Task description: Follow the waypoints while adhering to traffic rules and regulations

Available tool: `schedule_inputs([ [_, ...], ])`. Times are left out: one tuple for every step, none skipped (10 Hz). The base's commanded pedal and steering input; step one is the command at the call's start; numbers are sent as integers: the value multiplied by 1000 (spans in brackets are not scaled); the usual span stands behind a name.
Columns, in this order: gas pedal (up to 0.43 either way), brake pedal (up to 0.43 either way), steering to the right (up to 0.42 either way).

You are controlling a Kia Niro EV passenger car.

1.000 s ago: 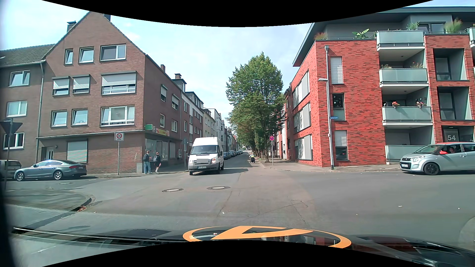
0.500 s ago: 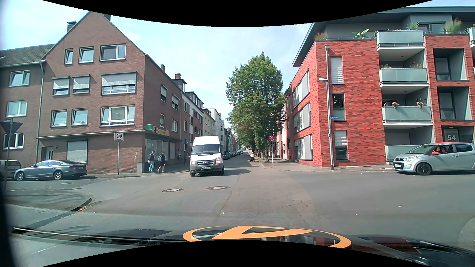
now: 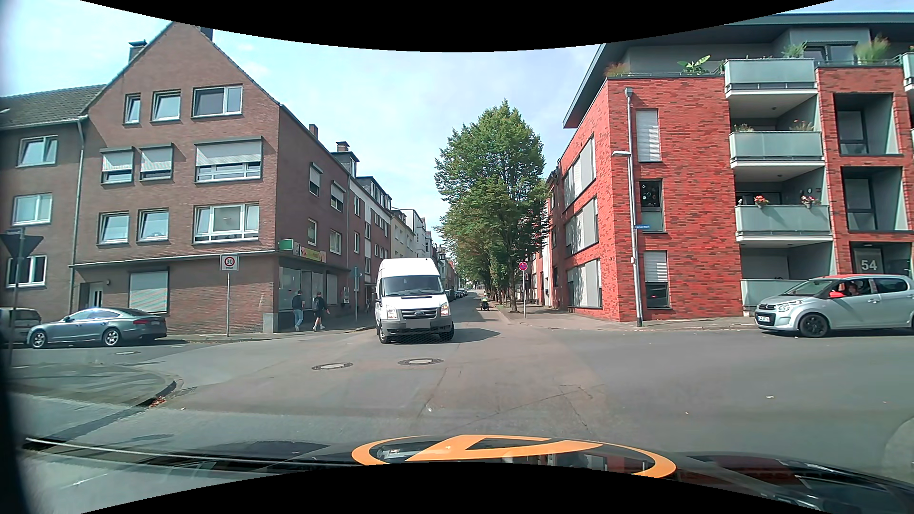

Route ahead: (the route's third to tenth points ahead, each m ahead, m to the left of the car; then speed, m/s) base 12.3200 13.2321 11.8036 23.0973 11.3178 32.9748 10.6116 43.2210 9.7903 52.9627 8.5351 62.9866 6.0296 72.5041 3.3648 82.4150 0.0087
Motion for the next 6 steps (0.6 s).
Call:
schedule_inputs([
  [0, 171, -1],
  [0, 171, -1],
  [0, 177, -1],
  [0, 171, -1],
  [0, 177, -1],
  [0, 177, -1],
])
